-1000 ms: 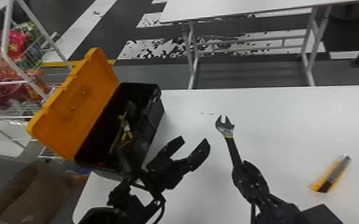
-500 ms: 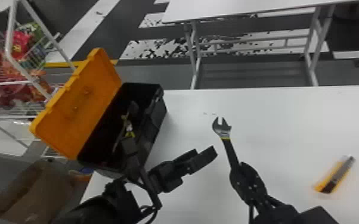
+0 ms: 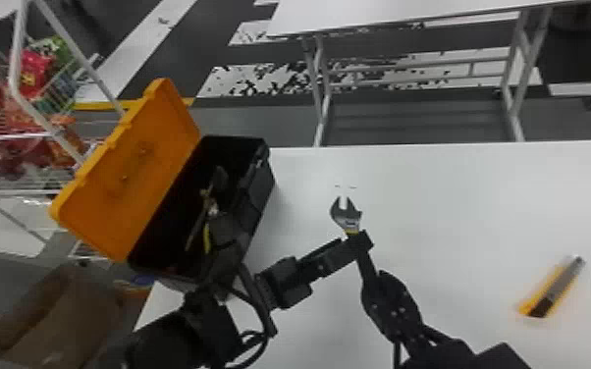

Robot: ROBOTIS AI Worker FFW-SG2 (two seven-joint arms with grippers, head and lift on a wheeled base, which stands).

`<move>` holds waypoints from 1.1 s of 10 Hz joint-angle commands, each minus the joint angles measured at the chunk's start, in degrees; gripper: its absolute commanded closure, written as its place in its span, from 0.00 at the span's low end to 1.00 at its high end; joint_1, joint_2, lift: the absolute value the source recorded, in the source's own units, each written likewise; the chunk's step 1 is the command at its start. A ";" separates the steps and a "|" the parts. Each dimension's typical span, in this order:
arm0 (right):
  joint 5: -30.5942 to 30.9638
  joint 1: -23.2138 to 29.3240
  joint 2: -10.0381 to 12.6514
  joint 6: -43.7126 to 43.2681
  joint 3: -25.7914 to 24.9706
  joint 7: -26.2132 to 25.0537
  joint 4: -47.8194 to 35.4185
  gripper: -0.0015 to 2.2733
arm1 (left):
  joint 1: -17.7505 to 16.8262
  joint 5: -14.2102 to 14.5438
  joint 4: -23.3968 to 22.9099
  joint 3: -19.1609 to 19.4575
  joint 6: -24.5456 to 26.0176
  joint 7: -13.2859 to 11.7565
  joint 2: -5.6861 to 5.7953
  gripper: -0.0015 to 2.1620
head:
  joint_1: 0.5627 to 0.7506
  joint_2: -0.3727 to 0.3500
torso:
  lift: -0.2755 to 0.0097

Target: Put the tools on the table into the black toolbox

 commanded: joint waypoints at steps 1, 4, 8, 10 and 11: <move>0.13 -0.35 -0.09 0.17 0.56 0.09 0.00 0.99 | -0.59 0.83 0.23 -0.01 2.49 0.09 -0.24 0.07 | 0.70 0.93 | 0.70; 0.21 -0.88 0.00 1.23 1.26 0.26 0.00 0.99 | -1.21 0.83 0.32 0.08 4.25 0.35 -0.32 0.09 | 0.70 0.93 | 0.70; 0.39 -0.97 0.00 1.93 1.53 0.53 0.00 0.99 | -2.26 0.13 0.32 -0.01 5.66 0.53 -0.24 0.50 | 0.70 0.94 | 0.70; 0.39 -0.97 0.00 1.93 1.53 0.53 0.00 0.99 | -2.79 -1.89 0.06 -0.19 6.19 -0.62 -0.06 0.90 | 0.70 0.94 | 0.70; 0.30 -0.97 0.00 1.93 1.53 0.53 0.00 0.99 | -2.96 -2.95 0.06 -0.19 6.36 -1.76 -0.06 0.97 | 0.70 0.94 | 0.70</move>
